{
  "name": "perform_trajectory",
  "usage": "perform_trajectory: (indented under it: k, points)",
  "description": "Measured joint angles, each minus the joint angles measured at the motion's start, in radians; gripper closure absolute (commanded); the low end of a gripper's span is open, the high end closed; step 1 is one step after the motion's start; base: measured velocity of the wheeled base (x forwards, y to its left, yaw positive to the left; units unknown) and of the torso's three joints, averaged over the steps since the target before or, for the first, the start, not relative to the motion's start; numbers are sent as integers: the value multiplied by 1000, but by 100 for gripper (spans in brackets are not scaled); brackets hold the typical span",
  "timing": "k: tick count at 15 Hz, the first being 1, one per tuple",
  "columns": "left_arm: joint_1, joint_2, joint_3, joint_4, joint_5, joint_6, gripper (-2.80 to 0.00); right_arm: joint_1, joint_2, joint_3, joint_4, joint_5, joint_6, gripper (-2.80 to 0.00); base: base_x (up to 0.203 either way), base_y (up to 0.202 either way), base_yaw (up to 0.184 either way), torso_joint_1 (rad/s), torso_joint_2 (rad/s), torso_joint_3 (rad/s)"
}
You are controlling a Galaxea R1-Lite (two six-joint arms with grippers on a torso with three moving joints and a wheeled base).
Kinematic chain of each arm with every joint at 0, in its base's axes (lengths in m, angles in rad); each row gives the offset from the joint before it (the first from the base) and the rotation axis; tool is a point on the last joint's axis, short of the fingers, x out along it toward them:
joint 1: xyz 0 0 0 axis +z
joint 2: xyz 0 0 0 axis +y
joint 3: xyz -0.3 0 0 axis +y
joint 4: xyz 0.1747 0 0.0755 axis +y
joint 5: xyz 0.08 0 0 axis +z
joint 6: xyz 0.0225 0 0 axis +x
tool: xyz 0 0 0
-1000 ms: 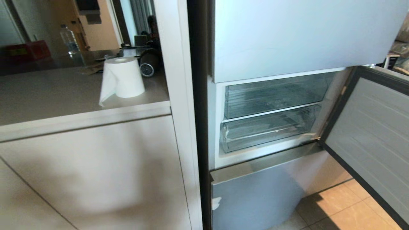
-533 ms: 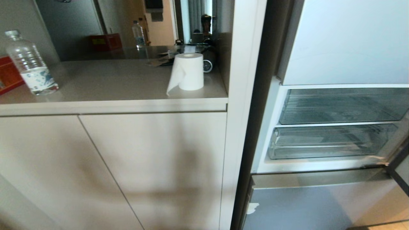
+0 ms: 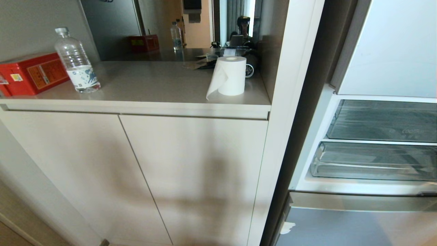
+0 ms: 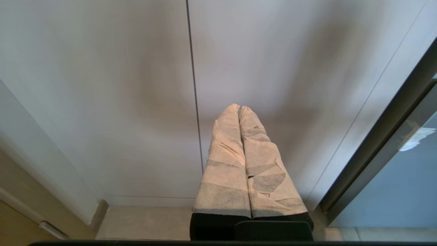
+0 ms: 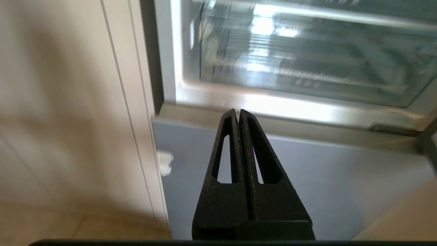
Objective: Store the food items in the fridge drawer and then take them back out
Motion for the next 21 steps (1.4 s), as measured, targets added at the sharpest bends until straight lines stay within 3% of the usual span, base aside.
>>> perform_trajectory:
  k: [4,7,12,15,16,21]
  points:
    - [0,0,0,0,0,0,0,1,251,-175,-16,57,51,0,0,0,0,0,0,0]
    - [0,0,0,0,0,0,0,1,599,-245,-135,120,90,0,0,0,0,0,0,0]
    - [0,0,0,0,0,0,0,1,1159,-230,-574,183,165,0,0,0,0,0,0,0]
    - [0,0,0,0,0,0,0,1,1333,-178,-809,185,168,0,0,0,0,0,0,0]
    - [0,0,0,0,0,0,0,1,1378,-177,-849,185,167,-280,0,0,0,0,0,0]
    - [0,0,0,0,0,0,0,1,1614,-204,-1089,134,139,-280,0,0,0,0,0,0]
